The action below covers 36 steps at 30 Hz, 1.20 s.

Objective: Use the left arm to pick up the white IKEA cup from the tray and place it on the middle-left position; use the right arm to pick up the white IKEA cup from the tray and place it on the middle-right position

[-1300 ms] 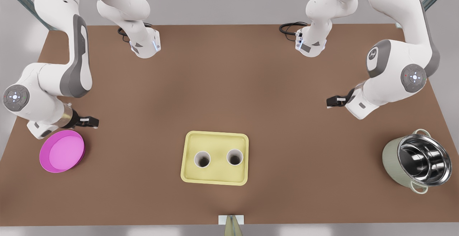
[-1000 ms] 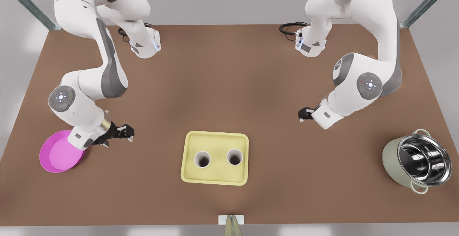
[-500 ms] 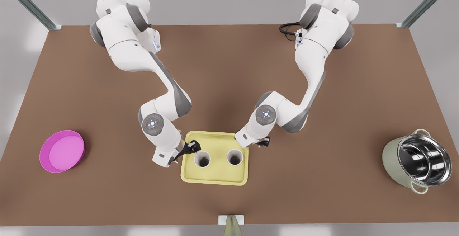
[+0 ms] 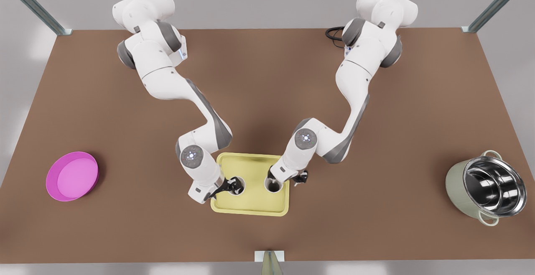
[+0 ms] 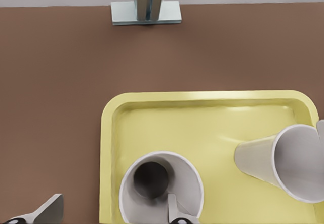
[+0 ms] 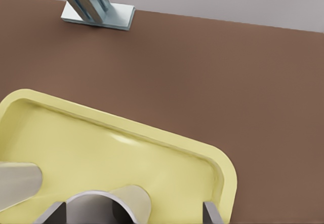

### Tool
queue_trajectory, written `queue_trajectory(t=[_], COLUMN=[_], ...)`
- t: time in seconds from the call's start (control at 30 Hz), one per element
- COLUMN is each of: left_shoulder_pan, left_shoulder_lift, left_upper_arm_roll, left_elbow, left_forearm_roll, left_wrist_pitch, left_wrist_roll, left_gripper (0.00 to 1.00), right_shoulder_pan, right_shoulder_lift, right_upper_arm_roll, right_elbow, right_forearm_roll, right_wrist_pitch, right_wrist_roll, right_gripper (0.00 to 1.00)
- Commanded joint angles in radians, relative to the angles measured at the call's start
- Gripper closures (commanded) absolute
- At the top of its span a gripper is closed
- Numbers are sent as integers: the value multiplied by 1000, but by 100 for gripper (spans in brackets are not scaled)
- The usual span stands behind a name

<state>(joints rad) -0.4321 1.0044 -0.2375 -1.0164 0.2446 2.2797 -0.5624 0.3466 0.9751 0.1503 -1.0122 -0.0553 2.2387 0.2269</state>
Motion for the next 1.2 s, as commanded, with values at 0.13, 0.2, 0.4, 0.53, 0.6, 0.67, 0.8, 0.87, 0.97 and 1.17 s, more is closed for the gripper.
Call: queue_trajectory(t=[0.13, 0.2, 0.4, 0.53, 0.6, 0.67, 0.8, 0.87, 0.97, 1.17], left_shoulder_pan=[-5, -7, -20, -20, -22, -22, -28, -28, -28, -25], left_shoulder_lift=[3, 6, 31, 45, 52, 57, 56, 56, 53, 20], left_upper_arm_roll=[34, 34, 34, 34, 34, 34, 32, 29, 27, 27], left_elbow=[-1, -1, -10, -10, -8, -8, -7, -7, -7, -5], left_forearm_roll=[5, 5, 2, 2, 2, 4, 2, 1, -2, -8], left_wrist_pitch=[44, 44, 52, 54, 60, 63, 69, 63, 54, -32], left_wrist_roll=[-44, -37, -47, -45, -45, -45, -59, -60, -64, -65], left_gripper=[0, 0, 0, 0, 1, 2, 33, 49, 61, 79], right_shoulder_pan=[2, 2, 3, 3, 3, 3, 3, 2, -23, -228], right_shoulder_lift=[-4, -4, -3, -1, -3, -4, -12, -29, -113, -202], right_upper_arm_roll=[2, 2, 3, 3, 3, 3, 3, 0, -15, 0], right_elbow=[-37, -54, -92, -92, -89, -83, -80, -78, -78, -77], right_forearm_roll=[2, 2, 5, 9, 9, 9, 8, 8, 9, 9], right_wrist_pitch=[7, 7, 6, 6, -33, -51, -73, -105, -260, -465], right_wrist_roll=[95, 98, 103, 107, 107, 107, 107, 107, 74, -257], right_gripper=[0, 0, 5, 34, 61, 74, 94, 96, 97, 98])
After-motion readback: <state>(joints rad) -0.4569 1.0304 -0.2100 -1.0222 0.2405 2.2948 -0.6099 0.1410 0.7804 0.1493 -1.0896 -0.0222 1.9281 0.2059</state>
